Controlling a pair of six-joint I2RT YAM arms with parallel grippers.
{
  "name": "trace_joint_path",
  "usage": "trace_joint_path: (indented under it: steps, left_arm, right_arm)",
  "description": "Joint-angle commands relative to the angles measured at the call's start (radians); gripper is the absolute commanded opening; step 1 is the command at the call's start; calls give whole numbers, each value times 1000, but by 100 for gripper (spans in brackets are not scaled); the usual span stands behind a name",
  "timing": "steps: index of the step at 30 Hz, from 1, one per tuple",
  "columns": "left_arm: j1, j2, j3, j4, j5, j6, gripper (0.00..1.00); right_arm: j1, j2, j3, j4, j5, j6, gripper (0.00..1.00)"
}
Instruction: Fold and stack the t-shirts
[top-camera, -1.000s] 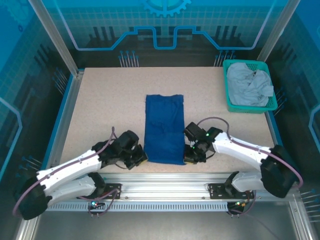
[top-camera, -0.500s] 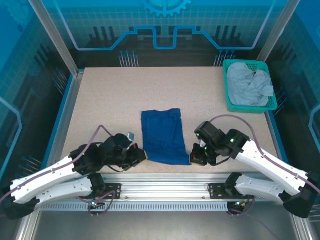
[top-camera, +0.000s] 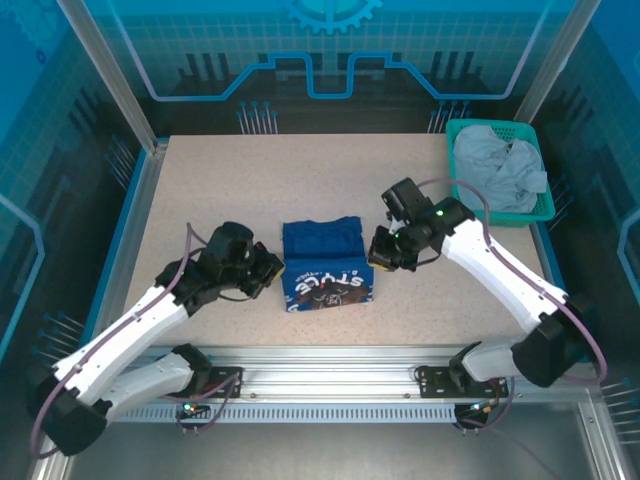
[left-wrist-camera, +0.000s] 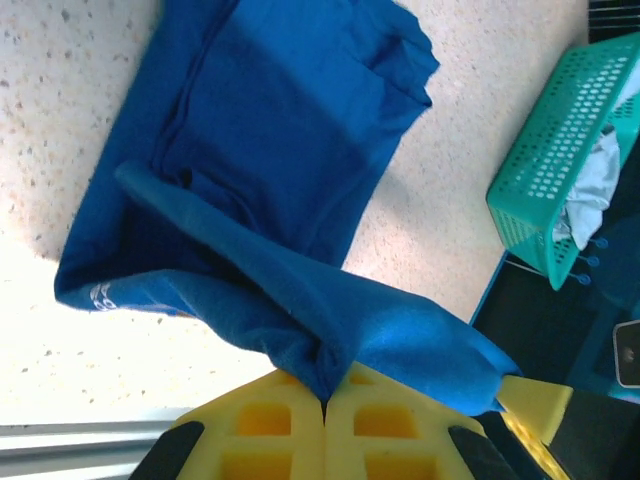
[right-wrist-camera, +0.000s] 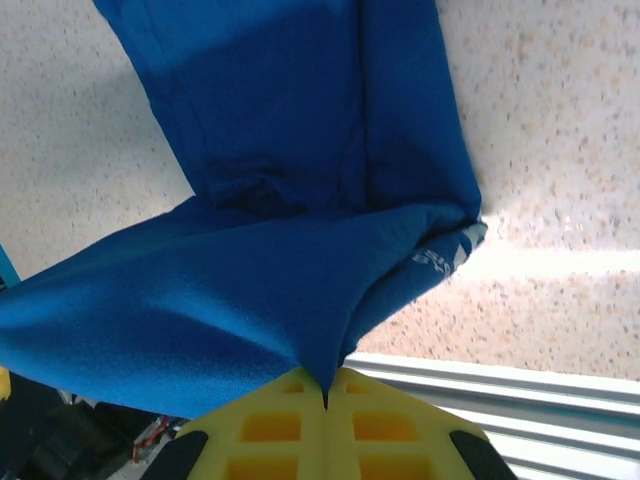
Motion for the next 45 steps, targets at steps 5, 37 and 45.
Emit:
trace_joint_path:
  steps: [5, 37, 45]
  left_arm:
    - [165, 154, 130, 55, 102, 133, 0]
    - [434, 860, 545, 241, 290, 377, 45]
    - [431, 739, 369, 263, 311, 335, 33]
  right_arm:
    - [-76, 171, 160, -12, 30, -65, 0]
    - [-223, 892, 840, 75, -6, -204, 40]
    - [-156, 647, 500, 198, 37, -109, 38]
